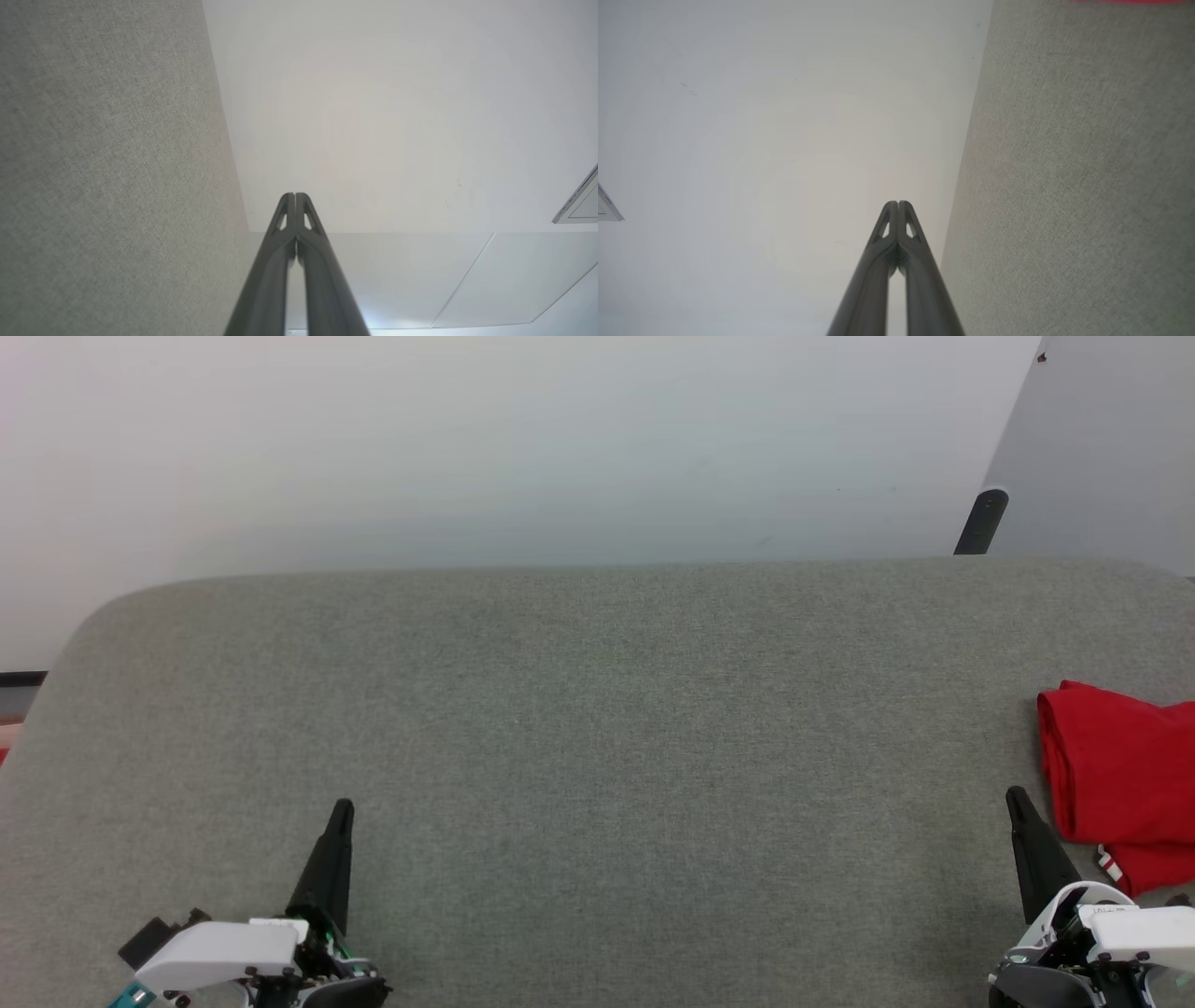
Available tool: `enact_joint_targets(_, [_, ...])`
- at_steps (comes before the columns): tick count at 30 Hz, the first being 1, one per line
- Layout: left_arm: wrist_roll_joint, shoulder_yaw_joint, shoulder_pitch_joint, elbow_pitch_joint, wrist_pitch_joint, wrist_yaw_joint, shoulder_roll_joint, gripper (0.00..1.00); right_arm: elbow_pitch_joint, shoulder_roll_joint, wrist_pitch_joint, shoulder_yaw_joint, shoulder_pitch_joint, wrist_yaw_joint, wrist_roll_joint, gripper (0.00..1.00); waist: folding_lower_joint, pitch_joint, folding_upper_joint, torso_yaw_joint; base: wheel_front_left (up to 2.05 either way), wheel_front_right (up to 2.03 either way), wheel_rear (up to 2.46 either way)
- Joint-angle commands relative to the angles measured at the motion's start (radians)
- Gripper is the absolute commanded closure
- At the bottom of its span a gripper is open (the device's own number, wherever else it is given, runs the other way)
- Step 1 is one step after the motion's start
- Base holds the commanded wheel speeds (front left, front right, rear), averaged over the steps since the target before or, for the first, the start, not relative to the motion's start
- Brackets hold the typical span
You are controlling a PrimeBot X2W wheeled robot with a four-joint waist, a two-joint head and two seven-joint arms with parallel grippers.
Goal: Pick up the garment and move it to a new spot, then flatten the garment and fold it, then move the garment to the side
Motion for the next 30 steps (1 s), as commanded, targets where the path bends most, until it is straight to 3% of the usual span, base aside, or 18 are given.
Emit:
enact_joint_targets(1, [-0.003,0.003,-0.01,0.001,0.002,-0.006,0.0,1.0,0.0,0.003,0.0,0.002,-0.003,0.0,0.005,1.0,0.0,0.0,0.0,0.0,0.0,0.0,0.0])
enact_joint_targets(30, [-0.003,0.002,-0.01,0.001,0.001,-0.006,0.0,1.0,0.0,0.003,0.0,0.002,-0.003,0.0,0.005,1.0,0.0,0.0,0.0,0.0,0.0,0.0,0.0])
